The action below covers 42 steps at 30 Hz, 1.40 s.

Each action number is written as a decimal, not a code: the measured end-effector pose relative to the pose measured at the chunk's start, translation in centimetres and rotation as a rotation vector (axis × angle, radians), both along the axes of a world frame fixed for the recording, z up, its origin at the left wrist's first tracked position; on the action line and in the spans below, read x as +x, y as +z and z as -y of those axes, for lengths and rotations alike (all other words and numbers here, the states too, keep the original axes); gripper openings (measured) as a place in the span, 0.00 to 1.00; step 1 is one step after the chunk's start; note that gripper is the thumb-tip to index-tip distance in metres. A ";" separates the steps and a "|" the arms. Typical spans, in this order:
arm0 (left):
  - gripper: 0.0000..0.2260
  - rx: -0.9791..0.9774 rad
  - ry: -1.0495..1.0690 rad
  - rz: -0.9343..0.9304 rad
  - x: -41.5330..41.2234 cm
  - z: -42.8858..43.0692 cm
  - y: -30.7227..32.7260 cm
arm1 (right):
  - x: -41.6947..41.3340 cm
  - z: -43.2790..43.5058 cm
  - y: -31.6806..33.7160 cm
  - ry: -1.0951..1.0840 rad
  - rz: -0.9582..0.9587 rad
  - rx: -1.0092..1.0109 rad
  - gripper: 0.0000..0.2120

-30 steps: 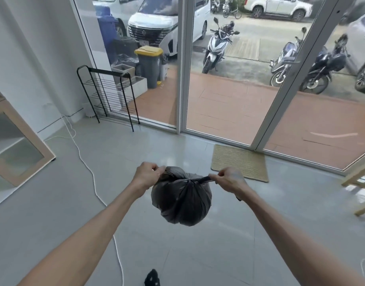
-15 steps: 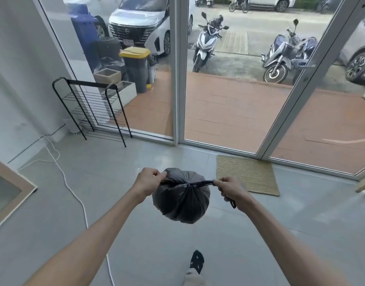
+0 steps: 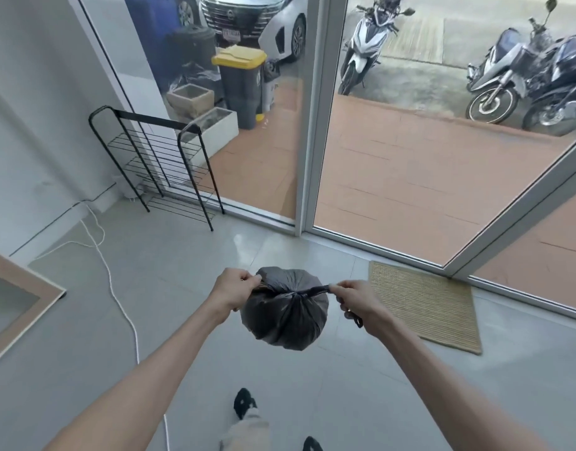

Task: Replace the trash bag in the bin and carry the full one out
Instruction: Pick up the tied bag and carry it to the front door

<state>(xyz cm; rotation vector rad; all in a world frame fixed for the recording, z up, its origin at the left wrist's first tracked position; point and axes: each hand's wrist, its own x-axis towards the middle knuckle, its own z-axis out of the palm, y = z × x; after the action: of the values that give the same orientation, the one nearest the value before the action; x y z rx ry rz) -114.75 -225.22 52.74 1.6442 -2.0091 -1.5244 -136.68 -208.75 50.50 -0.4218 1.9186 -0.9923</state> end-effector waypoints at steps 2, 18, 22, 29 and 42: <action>0.15 -0.007 -0.014 0.002 -1.4 2.9 -0.1 | -1.2 2.5 -0.4 0.000 0.004 0.015 0.15; 0.15 -0.010 -0.148 0.064 -10.3 22.4 -2.4 | -7.2 19.2 -3.1 -0.284 0.086 0.065 0.11; 0.14 -0.006 -0.148 0.095 -12.9 25.7 -3.4 | -9.4 22.7 -4.0 -0.310 0.119 0.065 0.09; 0.11 0.056 -0.110 0.153 -18.1 30.3 -6.1 | -14.1 27.9 -7.2 -0.311 0.230 0.099 0.11; 0.17 0.103 0.006 0.401 -24.8 36.8 -18.2 | -20.7 35.5 -18.4 -0.399 0.356 0.160 0.05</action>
<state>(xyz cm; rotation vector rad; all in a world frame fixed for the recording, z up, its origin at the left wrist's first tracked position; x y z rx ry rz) -139.58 -262.06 34.53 2.1393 -2.1329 -1.4052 -157.34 -244.24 32.09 0.2297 1.7671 -1.0718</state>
